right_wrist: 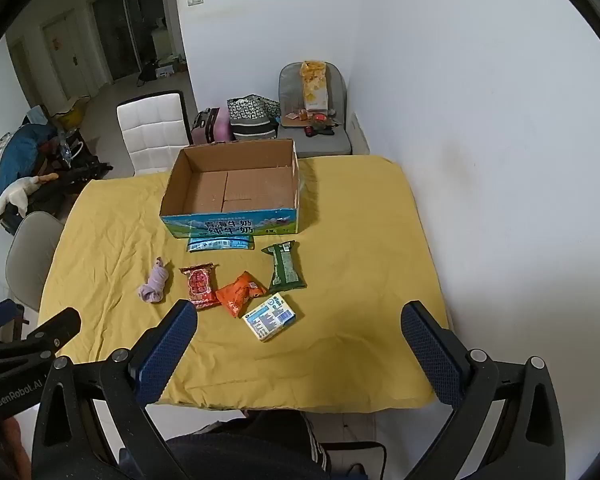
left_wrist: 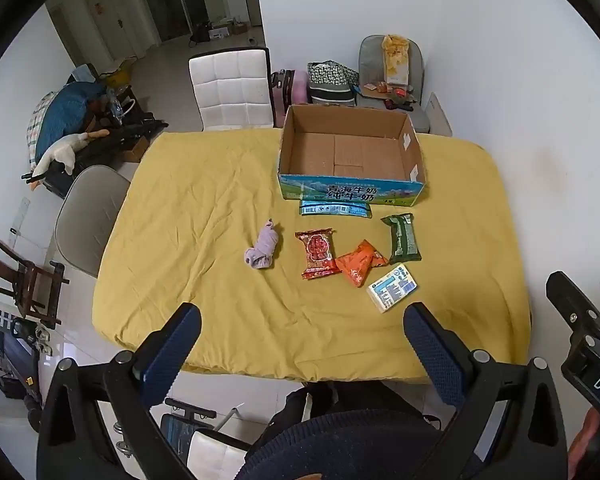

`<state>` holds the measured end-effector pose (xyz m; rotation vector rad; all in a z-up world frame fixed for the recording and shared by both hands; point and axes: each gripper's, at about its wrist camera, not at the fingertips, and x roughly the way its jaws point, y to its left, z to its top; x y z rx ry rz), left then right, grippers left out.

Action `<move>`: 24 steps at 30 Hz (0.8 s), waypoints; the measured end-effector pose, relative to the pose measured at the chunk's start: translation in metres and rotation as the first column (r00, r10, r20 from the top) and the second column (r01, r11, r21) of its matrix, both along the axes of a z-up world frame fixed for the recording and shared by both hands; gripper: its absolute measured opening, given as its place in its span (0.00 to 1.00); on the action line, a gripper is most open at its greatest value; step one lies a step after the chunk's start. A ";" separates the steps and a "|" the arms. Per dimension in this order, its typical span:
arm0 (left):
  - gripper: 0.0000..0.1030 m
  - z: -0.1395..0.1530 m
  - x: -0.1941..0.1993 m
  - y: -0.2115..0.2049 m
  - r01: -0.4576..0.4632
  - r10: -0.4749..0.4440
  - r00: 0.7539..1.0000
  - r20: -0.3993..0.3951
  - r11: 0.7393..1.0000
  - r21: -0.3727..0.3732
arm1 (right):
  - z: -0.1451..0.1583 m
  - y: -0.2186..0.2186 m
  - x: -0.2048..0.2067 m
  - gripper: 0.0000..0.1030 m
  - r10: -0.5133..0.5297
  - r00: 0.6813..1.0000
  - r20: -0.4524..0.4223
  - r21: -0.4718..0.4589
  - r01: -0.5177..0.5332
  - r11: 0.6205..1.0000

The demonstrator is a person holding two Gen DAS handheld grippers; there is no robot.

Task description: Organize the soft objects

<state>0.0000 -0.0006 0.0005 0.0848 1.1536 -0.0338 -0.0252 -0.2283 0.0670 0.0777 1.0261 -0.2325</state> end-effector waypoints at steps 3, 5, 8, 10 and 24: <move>1.00 0.001 0.000 0.000 -0.003 0.003 1.000 0.004 1.000 -0.006 | 0.000 0.000 0.000 1.00 0.000 1.000 0.000 -0.012 0.000 1.000; 1.00 0.002 0.000 0.000 -0.003 0.003 1.000 0.012 1.000 -0.009 | 0.000 0.001 0.000 1.00 0.001 1.000 -0.001 -0.017 -0.001 1.000; 1.00 -0.001 -0.003 0.000 -0.003 0.003 1.000 0.022 1.000 -0.008 | 0.000 0.004 0.000 1.00 -0.003 1.000 0.000 -0.014 0.003 1.000; 1.00 -0.001 -0.003 -0.002 -0.003 0.003 1.000 0.024 1.000 -0.008 | 0.000 0.005 0.000 1.00 -0.006 1.000 -0.002 -0.012 0.006 1.000; 1.00 0.002 -0.001 0.004 0.003 -0.002 0.999 0.047 1.000 -0.020 | -0.001 0.015 0.002 1.00 0.002 1.000 -0.004 0.005 -0.002 1.000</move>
